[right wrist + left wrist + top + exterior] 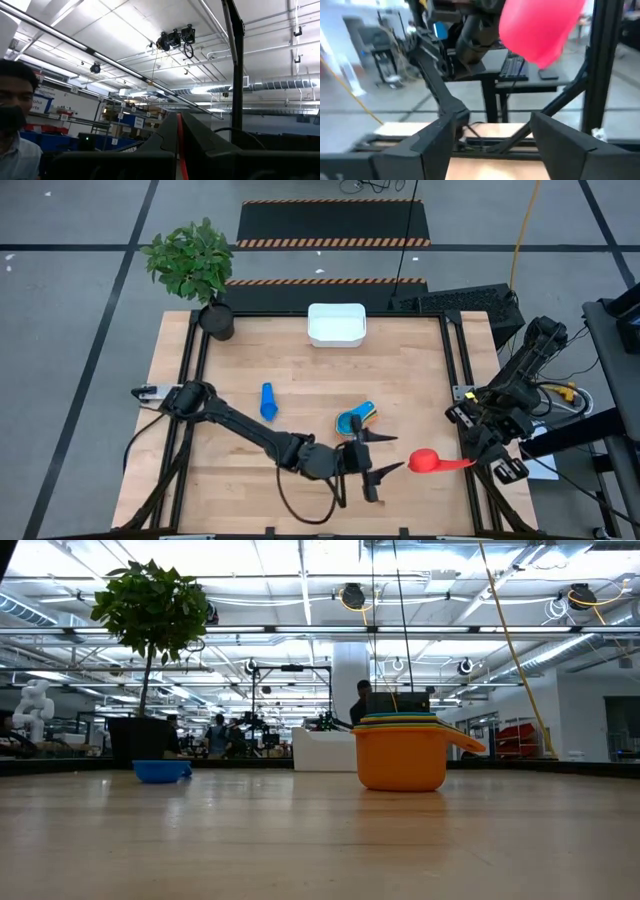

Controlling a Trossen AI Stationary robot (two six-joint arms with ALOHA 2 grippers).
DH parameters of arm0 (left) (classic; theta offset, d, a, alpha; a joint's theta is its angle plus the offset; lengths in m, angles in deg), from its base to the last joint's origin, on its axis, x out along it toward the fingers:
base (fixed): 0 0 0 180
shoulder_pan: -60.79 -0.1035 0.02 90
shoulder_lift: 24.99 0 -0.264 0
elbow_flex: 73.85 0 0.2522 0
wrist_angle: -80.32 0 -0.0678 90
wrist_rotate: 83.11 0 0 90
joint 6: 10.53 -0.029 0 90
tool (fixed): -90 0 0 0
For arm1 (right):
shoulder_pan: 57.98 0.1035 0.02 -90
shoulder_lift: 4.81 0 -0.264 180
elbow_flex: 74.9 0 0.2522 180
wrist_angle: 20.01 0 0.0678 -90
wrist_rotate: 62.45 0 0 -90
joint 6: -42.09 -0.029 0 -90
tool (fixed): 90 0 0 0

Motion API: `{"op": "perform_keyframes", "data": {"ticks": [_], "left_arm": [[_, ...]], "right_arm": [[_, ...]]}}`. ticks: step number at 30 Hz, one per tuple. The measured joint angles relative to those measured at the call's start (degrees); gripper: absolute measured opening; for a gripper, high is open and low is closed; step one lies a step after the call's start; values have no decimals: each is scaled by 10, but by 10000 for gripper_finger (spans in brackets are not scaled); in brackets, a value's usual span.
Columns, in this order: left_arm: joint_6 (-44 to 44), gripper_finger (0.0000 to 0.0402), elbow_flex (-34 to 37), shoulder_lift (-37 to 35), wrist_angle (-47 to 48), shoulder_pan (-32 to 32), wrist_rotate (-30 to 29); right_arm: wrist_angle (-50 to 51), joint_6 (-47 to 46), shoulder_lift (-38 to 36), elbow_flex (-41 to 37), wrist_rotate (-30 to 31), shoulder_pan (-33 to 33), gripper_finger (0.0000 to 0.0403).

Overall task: Nest measuring cups in basket
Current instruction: Stack the red measuring cup on top of the light blue measuring cup

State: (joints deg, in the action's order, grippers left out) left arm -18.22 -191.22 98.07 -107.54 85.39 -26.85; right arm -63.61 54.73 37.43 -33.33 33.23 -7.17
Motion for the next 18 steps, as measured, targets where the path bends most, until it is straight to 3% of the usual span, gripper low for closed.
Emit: {"op": "perform_keyframes", "data": {"ticks": [5,18], "left_arm": [[-97,236,0,0,-30,10,-14],[-143,234,0,-1,-65,14,22]], "right_arm": [[0,2,0,0,1,0,0],[6,31,0,0,2,0,0]]}}
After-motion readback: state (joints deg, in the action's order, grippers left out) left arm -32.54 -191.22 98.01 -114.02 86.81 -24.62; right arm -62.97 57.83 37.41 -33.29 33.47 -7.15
